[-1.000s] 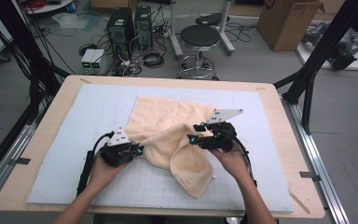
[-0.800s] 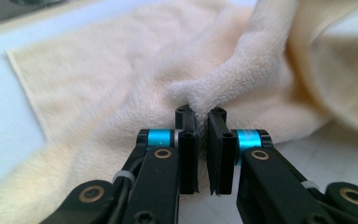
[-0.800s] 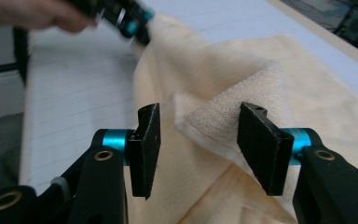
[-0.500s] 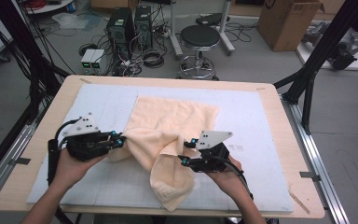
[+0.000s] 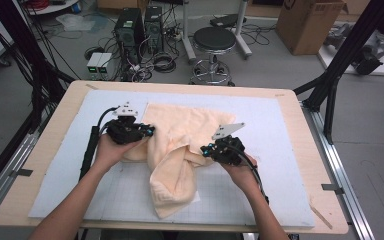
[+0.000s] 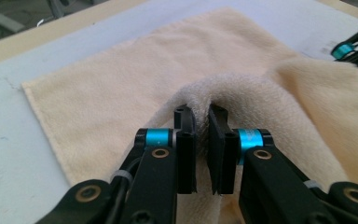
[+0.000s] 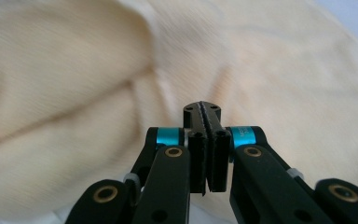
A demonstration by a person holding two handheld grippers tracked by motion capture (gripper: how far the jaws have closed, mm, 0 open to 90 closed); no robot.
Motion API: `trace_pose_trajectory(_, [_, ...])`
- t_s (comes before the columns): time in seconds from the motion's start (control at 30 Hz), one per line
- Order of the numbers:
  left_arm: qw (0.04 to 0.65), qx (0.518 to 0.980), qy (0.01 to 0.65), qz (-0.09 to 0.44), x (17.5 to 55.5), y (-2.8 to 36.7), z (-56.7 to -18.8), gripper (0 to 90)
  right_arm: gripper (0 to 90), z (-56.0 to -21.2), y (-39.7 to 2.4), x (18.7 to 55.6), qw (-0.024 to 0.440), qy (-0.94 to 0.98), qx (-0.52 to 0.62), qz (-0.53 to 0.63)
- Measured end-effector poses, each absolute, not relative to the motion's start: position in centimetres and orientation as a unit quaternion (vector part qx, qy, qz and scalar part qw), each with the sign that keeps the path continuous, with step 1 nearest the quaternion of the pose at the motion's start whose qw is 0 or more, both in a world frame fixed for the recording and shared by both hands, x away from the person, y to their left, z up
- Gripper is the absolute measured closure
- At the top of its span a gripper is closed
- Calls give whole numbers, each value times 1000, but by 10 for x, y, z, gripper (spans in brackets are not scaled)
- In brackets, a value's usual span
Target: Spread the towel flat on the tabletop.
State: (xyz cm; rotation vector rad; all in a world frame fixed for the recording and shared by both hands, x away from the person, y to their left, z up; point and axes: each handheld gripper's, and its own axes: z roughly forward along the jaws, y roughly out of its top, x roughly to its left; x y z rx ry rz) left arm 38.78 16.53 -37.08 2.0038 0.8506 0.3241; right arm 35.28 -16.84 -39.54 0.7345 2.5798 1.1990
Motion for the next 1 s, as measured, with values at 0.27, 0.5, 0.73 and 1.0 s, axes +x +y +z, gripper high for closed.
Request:
trace_pose_trajectory(0.27, [443,810,367,116,408,161,-387,691,634,-375,-128,317,82,866,138,473])
trace_pose_trajectory(0.5, [467,798,356,132,389,183,-363,616,548,-371,-83,300,67,878,85,467])
trace_pose_trajectory(0.73, [482,788,355,144,370,211,-356,609,438,-381,-45,291,49,898,45,436])
trace_pose_trajectory(1.0, [497,784,344,141,346,235,-372,591,766,-406,-31,294,18,929,46,367])
